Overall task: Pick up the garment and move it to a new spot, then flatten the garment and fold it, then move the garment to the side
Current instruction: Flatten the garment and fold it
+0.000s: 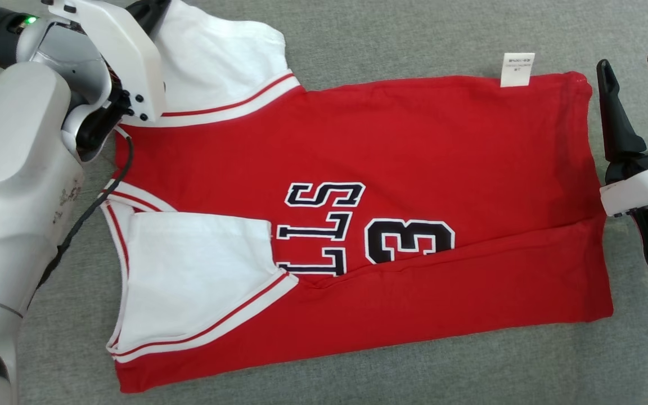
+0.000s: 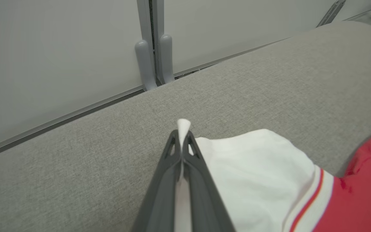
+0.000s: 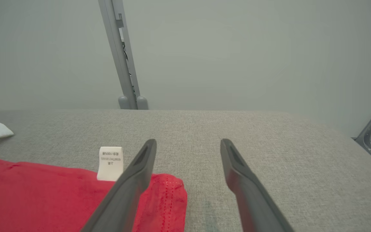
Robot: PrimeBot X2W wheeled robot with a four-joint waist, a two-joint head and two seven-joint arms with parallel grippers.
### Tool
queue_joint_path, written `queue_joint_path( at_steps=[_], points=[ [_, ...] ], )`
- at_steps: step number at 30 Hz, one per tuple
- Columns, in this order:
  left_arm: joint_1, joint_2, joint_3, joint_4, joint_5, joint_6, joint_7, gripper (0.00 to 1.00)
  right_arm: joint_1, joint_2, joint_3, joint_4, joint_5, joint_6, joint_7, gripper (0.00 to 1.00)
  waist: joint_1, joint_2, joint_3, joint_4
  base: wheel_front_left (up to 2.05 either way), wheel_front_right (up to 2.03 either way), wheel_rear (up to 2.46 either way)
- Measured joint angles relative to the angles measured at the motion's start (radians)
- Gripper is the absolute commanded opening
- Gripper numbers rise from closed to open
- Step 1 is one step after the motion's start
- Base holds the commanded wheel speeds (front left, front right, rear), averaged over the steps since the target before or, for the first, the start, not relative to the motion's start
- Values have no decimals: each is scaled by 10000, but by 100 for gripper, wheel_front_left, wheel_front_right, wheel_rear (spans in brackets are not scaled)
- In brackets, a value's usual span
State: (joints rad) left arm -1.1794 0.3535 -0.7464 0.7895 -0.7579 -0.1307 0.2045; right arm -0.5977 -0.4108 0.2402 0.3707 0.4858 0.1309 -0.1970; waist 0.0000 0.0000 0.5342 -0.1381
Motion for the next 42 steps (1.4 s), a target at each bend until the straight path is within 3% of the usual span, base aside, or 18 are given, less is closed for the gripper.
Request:
queue_joint_path(
  at_steps=[12,22,29,30,31,42],
  points=[
    [1264,-349,-577,-1325,-336,4,-1808,0,-450,-951,1124,1896,1231,0,1593,100,0,0,-895,1126,0,0,0],
    [1475,-370,-704,-1877,-355,86,-1918,0,-940,-1480,2075,3091,1877,0,2075,100,0,0,-972,1649,0,0,0],
    [1472,-238,-715,-1918,-339,178,-1906,0,-1346,-1446,2629,3632,2109,0,2013,100,0,0,-765,1675,0,0,0],
    [1472,-245,-725,-1916,-339,184,-1918,0,-1400,-1434,2719,3668,2182,0,2019,36,0,0,-752,1668,0,0,0],
    [1472,-255,-731,-1916,-339,190,-1921,0,-1441,-1432,2809,3708,2272,0,2044,0,0,0,-746,1662,0,0,0],
    [1354,-299,-558,-1588,-245,529,-2696,0,-1859,-1528,3219,4301,2709,13,1283,0,0,0,-861,1636,0,0,0]
  ],
)
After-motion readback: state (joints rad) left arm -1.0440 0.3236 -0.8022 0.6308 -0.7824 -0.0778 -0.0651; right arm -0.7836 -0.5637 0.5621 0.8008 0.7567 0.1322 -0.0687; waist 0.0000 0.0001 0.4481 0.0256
